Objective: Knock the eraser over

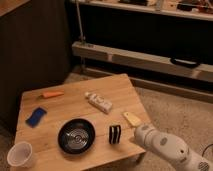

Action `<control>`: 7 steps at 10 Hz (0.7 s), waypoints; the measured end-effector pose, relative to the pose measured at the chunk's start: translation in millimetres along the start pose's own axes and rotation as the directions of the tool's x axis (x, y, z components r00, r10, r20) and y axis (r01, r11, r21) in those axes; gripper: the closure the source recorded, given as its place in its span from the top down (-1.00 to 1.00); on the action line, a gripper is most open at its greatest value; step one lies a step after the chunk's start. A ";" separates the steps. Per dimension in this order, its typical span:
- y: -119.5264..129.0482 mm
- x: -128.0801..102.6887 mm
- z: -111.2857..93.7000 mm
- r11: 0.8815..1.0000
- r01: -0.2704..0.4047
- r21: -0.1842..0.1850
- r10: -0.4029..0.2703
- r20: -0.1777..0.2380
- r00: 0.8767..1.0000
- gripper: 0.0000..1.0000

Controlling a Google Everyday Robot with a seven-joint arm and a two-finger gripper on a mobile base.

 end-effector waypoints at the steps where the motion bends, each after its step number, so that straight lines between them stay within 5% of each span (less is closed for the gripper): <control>1: 0.0 0.0 0.0 1.000 0.000 0.000 0.000 0.000 1.000 0.60; 7: -6.7 -3.7 -2.3 1.000 -0.003 -0.015 0.003 0.006 1.000 0.60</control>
